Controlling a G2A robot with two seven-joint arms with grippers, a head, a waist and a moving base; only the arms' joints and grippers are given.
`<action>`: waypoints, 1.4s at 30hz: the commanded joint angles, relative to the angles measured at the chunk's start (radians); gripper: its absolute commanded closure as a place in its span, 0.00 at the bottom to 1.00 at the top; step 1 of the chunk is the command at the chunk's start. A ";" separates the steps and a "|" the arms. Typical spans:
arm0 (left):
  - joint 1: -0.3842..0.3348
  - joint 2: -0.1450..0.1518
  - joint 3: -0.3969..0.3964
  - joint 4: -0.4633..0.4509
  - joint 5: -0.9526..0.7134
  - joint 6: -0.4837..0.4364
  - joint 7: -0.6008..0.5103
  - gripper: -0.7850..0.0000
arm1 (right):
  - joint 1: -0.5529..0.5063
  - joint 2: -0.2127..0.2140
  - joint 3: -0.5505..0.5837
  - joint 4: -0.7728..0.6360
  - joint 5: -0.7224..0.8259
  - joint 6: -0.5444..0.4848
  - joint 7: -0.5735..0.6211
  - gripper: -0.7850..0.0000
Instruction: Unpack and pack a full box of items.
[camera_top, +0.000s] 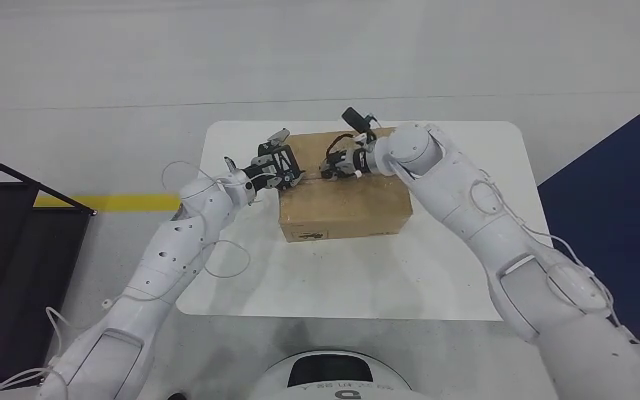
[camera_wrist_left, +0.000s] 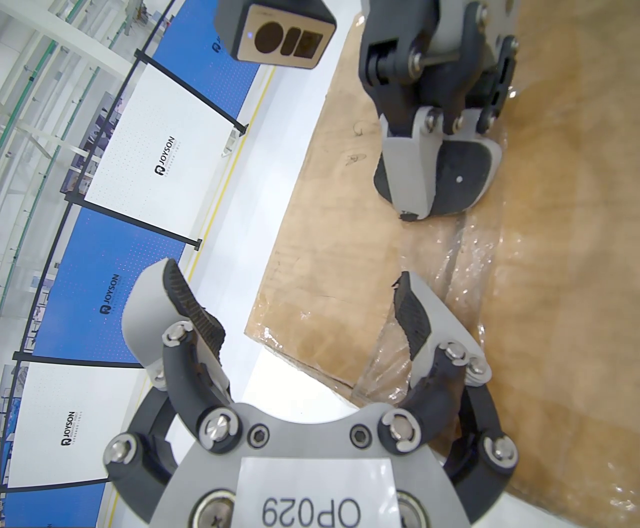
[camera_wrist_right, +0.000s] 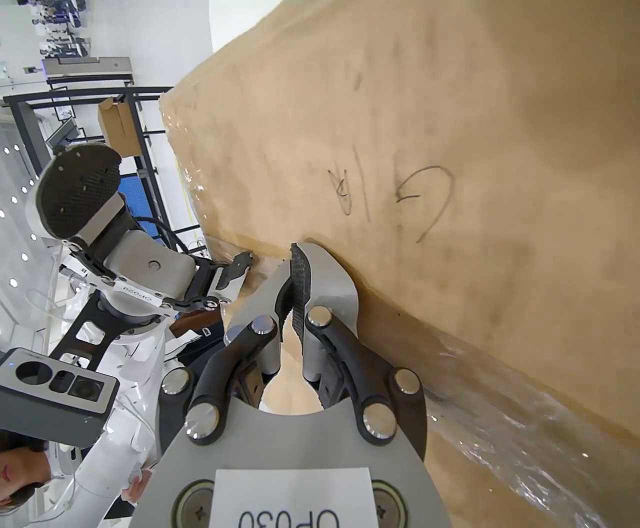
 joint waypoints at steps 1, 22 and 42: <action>0.000 0.000 0.000 0.000 0.000 0.000 0.000 0.00 | -0.010 0.008 0.014 -0.009 -0.009 0.001 0.006 1.00; 0.000 0.000 0.000 0.000 0.000 0.000 0.000 0.00 | -0.307 0.173 0.391 -0.361 -0.111 0.125 -0.020 1.00; 0.000 0.000 0.000 0.000 0.000 0.000 0.000 0.00 | -0.611 0.233 0.689 -0.643 -0.028 0.231 -0.196 1.00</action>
